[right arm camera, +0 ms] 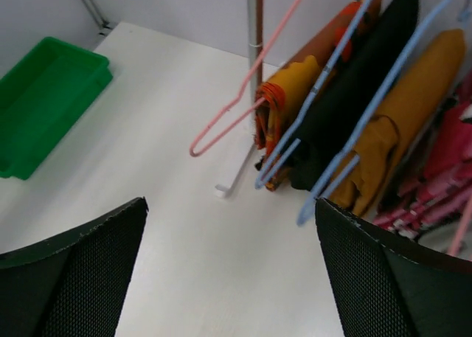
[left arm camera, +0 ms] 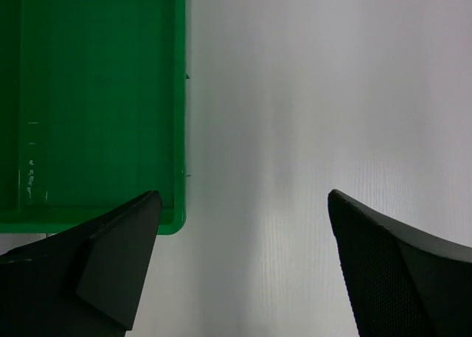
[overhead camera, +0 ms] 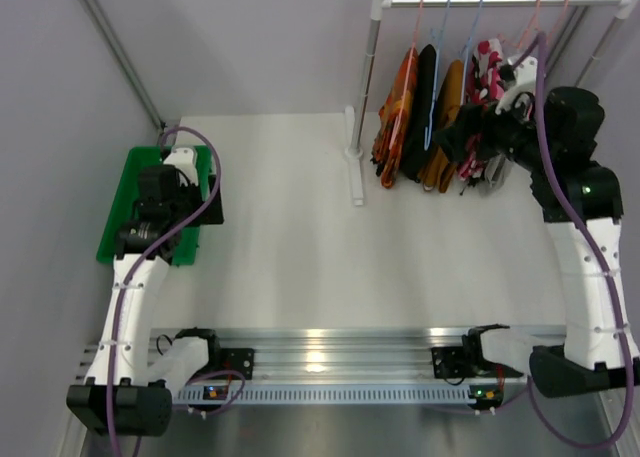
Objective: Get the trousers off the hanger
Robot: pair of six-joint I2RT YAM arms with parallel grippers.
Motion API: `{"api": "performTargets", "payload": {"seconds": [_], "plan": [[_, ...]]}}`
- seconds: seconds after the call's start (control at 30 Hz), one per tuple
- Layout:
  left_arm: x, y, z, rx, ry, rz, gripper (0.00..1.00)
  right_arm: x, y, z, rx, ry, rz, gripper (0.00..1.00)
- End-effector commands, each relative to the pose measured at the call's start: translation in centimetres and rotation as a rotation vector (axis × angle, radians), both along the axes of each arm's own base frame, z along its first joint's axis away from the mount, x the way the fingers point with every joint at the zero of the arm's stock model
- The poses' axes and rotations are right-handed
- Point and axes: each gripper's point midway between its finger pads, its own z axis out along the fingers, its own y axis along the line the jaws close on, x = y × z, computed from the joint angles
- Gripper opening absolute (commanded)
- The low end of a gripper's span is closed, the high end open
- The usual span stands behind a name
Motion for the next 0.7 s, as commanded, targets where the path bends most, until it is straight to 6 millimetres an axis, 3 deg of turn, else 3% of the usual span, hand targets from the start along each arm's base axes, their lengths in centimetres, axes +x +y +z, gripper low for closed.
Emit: {"api": "performTargets", "payload": {"seconds": [0.0, 0.23, 0.33, 0.37, 0.4, 0.43, 0.47, 0.67], "plan": [[1.0, 1.1, 1.5, -0.023, -0.104, 0.104, 0.99, 1.5, 3.8, 2.7, 0.052, -0.044, 0.078, 0.93], [1.3, 1.9, 3.8, -0.040, -0.253, 0.175, 0.99, 6.4, 7.4, 3.8, 0.190, -0.013, 0.005, 0.81], [1.3, 2.1, 4.1, -0.050, -0.262, 0.196, 0.99, 8.7, 8.0, 4.1, 0.236, -0.002, -0.061, 0.78], [1.4, 2.2, 4.3, -0.051, -0.264, 0.202, 0.99, 10.0, 8.3, 3.3, 0.228, 0.017, -0.084, 0.78], [1.4, 2.2, 4.4, -0.056, -0.266, 0.211, 0.99, 10.5, 8.0, 4.0, 0.236, 0.001, -0.115, 0.77], [1.3, 2.4, 4.5, -0.057, -0.265, 0.221, 0.99, 11.6, 8.2, 2.9, 0.232, 0.029, -0.135, 0.76], [1.3, 2.3, 4.6, -0.060, -0.267, 0.223, 0.99, 12.2, 8.2, 3.2, 0.233, 0.021, -0.148, 0.76], [1.0, 2.4, 5.1, -0.073, -0.282, 0.232, 0.99, 15.6, 9.5, 0.7, 0.240, 0.069, -0.162, 0.68]]}}
